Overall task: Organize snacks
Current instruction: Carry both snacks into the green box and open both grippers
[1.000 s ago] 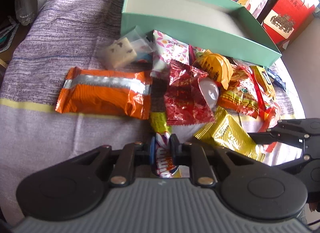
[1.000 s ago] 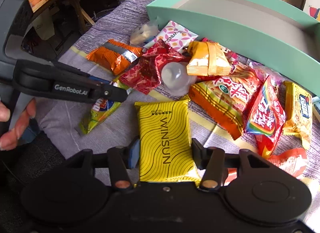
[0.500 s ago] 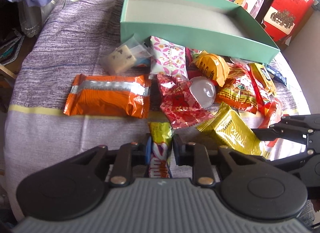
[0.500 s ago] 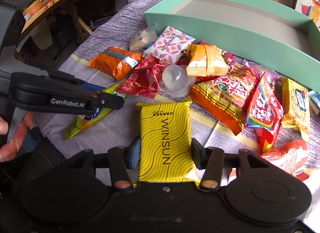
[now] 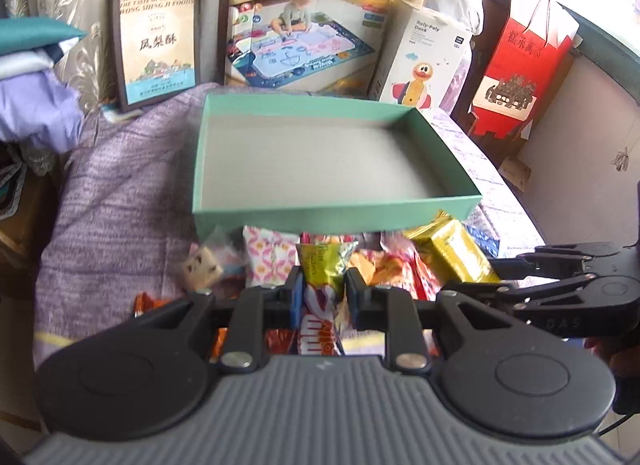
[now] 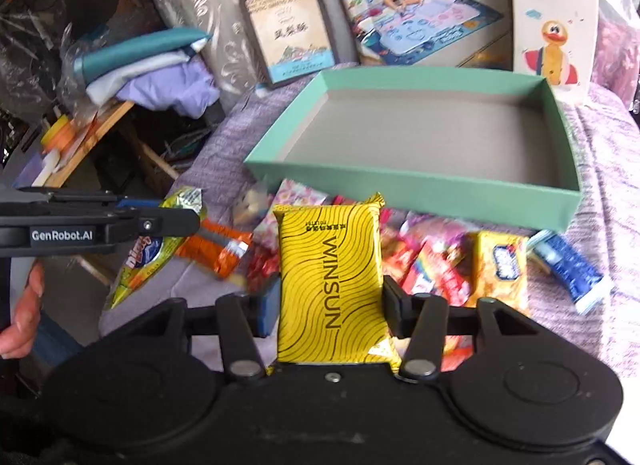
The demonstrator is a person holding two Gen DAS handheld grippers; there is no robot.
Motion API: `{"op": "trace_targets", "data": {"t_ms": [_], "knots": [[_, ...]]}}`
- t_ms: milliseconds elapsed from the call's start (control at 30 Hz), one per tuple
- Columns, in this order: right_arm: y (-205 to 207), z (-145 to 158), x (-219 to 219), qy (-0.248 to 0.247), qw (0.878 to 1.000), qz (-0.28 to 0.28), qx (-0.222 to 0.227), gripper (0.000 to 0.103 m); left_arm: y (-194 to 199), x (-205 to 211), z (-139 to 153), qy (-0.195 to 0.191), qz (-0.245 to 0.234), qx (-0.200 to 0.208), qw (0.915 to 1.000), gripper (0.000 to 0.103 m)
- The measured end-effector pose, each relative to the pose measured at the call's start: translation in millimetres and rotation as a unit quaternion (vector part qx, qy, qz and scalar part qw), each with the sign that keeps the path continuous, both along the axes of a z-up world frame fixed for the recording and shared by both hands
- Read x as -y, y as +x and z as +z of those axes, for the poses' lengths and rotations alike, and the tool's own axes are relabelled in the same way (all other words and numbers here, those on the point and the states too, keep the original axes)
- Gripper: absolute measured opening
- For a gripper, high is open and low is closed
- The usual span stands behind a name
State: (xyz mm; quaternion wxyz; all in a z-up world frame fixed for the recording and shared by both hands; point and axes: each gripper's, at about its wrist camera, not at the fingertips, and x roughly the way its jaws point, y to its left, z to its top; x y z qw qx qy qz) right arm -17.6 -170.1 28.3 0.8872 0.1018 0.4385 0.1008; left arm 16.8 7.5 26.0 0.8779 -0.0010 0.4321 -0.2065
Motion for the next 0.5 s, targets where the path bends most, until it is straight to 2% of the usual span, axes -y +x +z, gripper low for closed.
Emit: {"op": "trace_targets", "data": {"t_ms": [167,267,500], "knots": [[64.7,6.6,51.1,-0.01,0.998,-0.06,0.012,0.05,78.0,37.4,-4.4,0.018,-0.004,0.008,0.9998,0.022],[103.1,5.4,79.8,-0.011,0.996,-0.087,0.011,0.05,128.9,53.7,-16.8,0.024,0.002,-0.004,0.9997,0.022],[195.0,-35.7,130.8,-0.029,0.99,-0.135,-0.019,0.051,225.3,60.6,-55.9,0.046,0.044,-0.022,0.9977,0.022]]}}
